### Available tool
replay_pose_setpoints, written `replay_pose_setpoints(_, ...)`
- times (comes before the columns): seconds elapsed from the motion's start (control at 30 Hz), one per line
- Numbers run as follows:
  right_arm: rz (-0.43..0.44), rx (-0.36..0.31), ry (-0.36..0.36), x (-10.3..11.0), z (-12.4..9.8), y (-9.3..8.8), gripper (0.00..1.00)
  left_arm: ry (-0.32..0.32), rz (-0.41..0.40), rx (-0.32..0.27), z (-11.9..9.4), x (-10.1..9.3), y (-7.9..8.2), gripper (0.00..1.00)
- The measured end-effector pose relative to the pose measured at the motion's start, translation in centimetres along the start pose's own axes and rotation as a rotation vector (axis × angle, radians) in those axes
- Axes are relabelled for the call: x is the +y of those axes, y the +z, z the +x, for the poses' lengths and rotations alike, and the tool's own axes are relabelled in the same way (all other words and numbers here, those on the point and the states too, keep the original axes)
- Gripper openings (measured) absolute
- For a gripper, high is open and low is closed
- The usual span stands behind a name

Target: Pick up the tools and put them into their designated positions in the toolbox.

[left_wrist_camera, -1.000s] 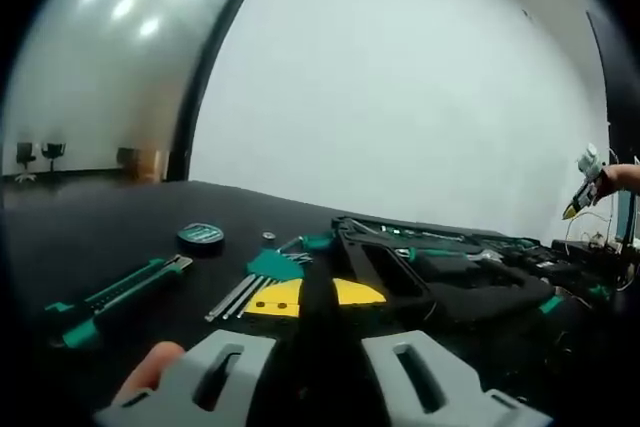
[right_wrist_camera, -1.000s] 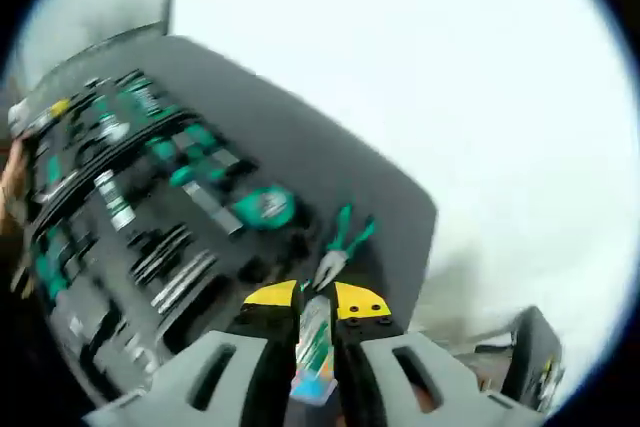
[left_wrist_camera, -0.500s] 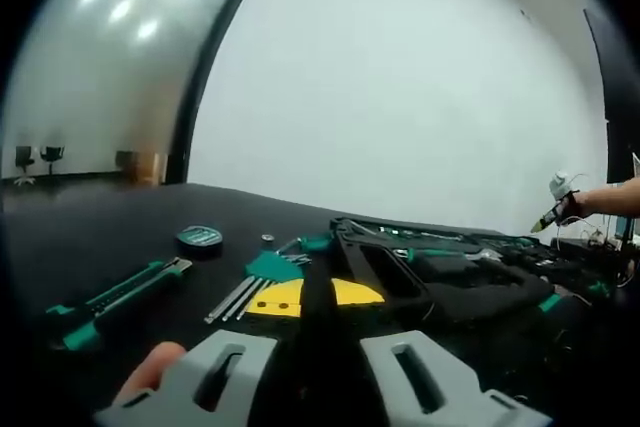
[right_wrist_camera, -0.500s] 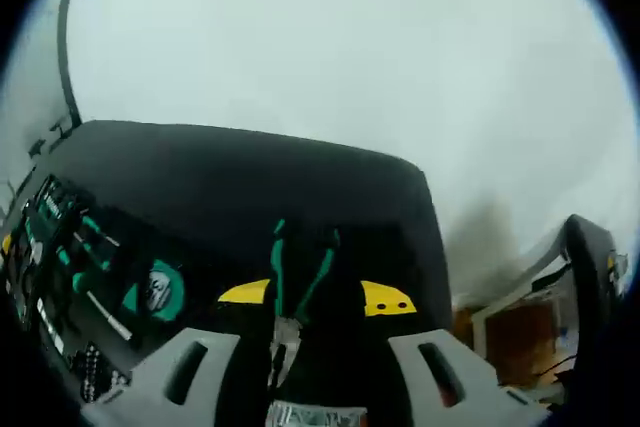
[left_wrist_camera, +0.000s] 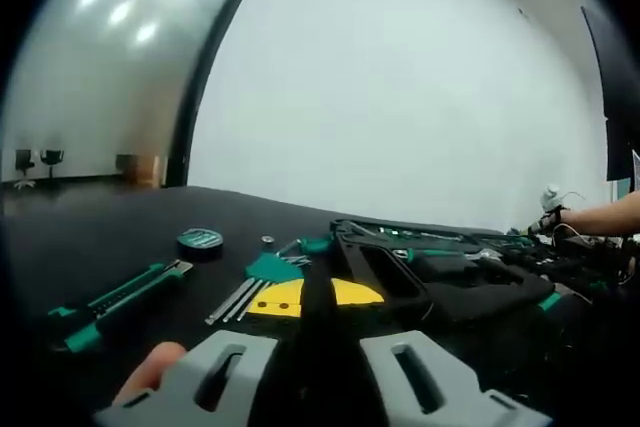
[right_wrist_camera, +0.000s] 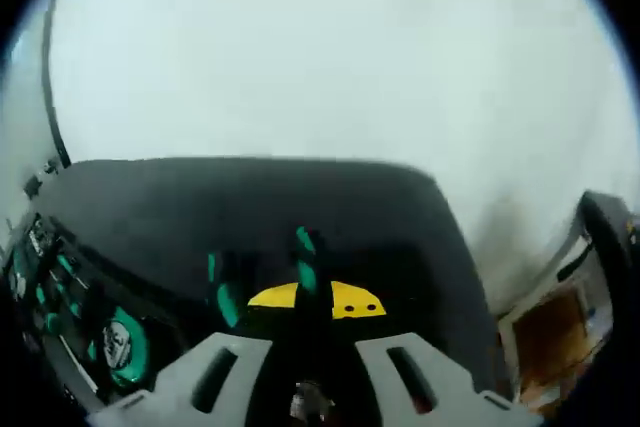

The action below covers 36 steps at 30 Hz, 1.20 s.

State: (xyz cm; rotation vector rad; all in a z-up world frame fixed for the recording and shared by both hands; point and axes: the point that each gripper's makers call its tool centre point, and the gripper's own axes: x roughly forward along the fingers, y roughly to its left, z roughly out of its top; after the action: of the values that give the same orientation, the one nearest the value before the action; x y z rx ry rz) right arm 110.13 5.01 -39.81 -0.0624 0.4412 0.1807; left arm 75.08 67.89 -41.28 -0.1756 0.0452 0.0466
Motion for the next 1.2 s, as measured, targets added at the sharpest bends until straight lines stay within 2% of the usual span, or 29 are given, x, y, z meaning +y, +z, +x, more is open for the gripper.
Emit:
replay_pose_setpoints(0.03,0.006,-0.009,0.004,0.1,-0.3,0.2,0.06,-0.002,0.0,0.001,0.0,0.0,0.0,0.12)
replay_pose_setpoints(0.07,0.023,-0.048,0.031,0.6,-1.4,1.0,0.06,-0.002,0.0,0.002,0.0,-0.1,0.0,0.12)
replay_pose_setpoints(0.17,0.042,-0.196,0.04,0.6,-4.1,3.5,0.06,-0.002,-0.002,0.006,0.1,0.0,0.0,0.12)
replay_pose_setpoints(0.23,-0.008,-0.288,0.063,1.2,-6.1,5.3,0.06,-0.001,-0.005,0.009,0.0,-0.1,-0.1,0.12)
replay_pose_setpoints(0.27,-0.037,-0.332,0.072,2.0,-7.8,6.0,0.06,-0.002,-0.008,0.011,-0.1,-0.2,-0.1,0.12)
replay_pose_setpoints(0.3,-0.043,-0.353,0.081,2.4,-8.7,6.7,0.06,-0.002,-0.01,0.012,-0.1,-0.2,-0.2,0.12)
replay_pose_setpoints(0.33,-0.037,-0.408,0.111,2.4,-9.1,8.5,0.07,-0.002,-0.012,0.013,0.0,-0.2,-0.2,0.12)
replay_pose_setpoints(0.4,-0.014,-0.462,0.148,3.3,-11.4,10.5,0.07,-0.002,-0.014,0.013,-0.1,-0.2,-0.2,0.12)
replay_pose_setpoints(0.47,-0.013,-0.47,0.204,4.5,-13.0,11.7,0.07,-0.002,-0.016,0.014,-0.1,-0.2,-0.2,0.12)
replay_pose_setpoints(0.57,-0.088,-0.485,0.306,8.0,-16.2,12.6,0.07,-0.003,-0.019,0.015,0.2,0.1,-0.2,0.12)
replay_pose_setpoints(0.67,-0.129,-0.464,0.444,11.7,-20.0,12.4,0.07,-0.005,-0.022,0.018,0.3,0.2,-0.2,0.12)
replay_pose_setpoints(0.7,-0.129,-0.459,0.484,12.7,-21.0,12.2,0.07,-0.006,-0.021,0.018,0.1,-0.1,-0.2,0.12)
replay_pose_setpoints(0.8,-0.209,-0.396,0.622,16.8,-24.9,10.1,0.07,-0.008,-0.025,0.02,0.0,-0.1,-0.2,0.12)
replay_pose_setpoints(0.83,-0.222,-0.39,0.635,17.3,-25.5,9.8,0.07,-0.009,-0.026,0.021,0.1,-0.1,-0.2,0.12)
replay_pose_setpoints(0.93,-0.332,-0.317,0.775,21.2,-28.7,6.9,0.07,-0.01,-0.031,0.024,0.3,0.1,-0.2,0.12)
replay_pose_setpoints(1.0,-0.412,-0.239,0.831,23.3,-29.8,4.4,0.07,-0.009,-0.034,0.028,0.5,0.4,-0.2,0.12)
replay_pose_setpoints(1.03,-0.451,-0.216,0.834,24.0,-29.8,3.3,0.07,-0.008,-0.035,0.028,0.2,0.0,-0.2,0.12)
replay_pose_setpoints(1.07,-0.524,-0.151,0.838,24.9,-29.7,1.2,0.07,-0.008,-0.035,0.029,0.1,-0.1,-0.2,0.12)
replay_pose_setpoints(1.1,-0.576,-0.113,0.852,25.5,-29.7,-0.3,0.07,-0.008,-0.036,0.029,0.1,-0.2,-0.3,0.12)
replay_pose_setpoints(1.13,-0.662,-0.081,0.85,26.1,-29.2,-2.3,0.07,-0.007,-0.037,0.029,0.0,-0.2,-0.3,0.12)
replay_pose_setpoints(1.2,-0.725,-0.009,0.86,26.8,-28.6,-4.9,0.07,-0.007,-0.038,0.028,-0.1,-0.5,-0.3,0.12)
